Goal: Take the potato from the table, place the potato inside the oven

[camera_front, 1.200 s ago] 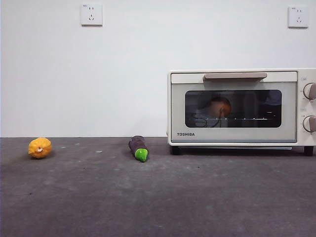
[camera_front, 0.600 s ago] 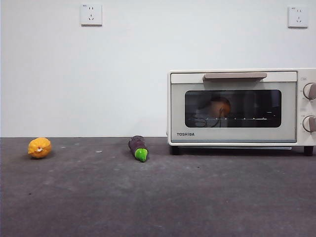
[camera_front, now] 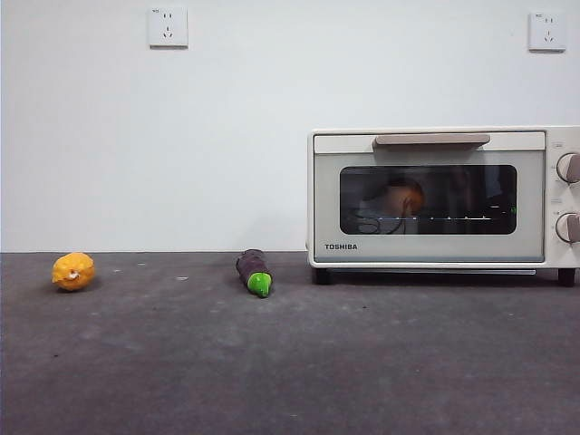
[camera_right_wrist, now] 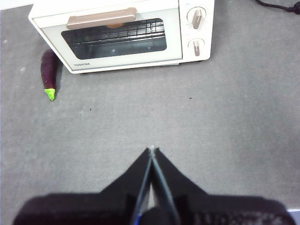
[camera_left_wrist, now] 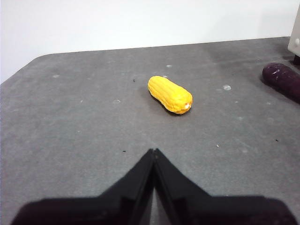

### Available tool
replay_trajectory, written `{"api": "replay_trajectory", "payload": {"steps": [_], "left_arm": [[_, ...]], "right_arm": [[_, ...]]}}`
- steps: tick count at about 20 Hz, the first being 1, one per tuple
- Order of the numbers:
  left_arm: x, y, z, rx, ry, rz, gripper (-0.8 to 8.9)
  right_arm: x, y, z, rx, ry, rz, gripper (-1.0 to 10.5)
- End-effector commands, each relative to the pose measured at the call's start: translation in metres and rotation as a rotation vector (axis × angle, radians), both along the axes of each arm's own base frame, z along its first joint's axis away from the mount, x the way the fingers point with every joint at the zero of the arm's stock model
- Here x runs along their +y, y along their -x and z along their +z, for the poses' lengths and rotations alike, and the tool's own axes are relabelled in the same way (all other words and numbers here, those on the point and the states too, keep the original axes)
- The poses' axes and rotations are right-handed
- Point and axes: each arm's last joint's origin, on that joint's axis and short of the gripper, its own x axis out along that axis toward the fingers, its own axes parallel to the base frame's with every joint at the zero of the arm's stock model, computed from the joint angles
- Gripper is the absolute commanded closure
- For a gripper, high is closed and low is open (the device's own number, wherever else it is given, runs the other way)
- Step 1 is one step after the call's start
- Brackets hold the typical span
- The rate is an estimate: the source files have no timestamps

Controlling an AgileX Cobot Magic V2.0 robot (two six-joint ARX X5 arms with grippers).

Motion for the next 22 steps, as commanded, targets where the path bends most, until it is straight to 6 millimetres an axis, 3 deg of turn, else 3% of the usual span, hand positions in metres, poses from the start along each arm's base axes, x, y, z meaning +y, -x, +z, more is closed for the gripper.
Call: {"api": "replay_trajectory", "payload": {"steps": [1, 17, 22], "left_arm": [[0.000, -0.001, -0.002, -0.010, 0.039, -0.021, 8.17], [0.000, -0.003, -0.005, 0.034, 0.040, -0.015, 8.17], [0.000, -0.003, -0.006, 0.044, 0.040, -0.015, 8.17]], "right_arm": [[0.001, -0.001, 0.000, 0.000, -0.005, -0.002, 9.5], [0.000, 0.000, 0.000, -0.004, -0.005, -0.014, 9.5], [-0.010, 0.006, 0.004, -0.101, 0.169, -0.117, 9.5]]}}
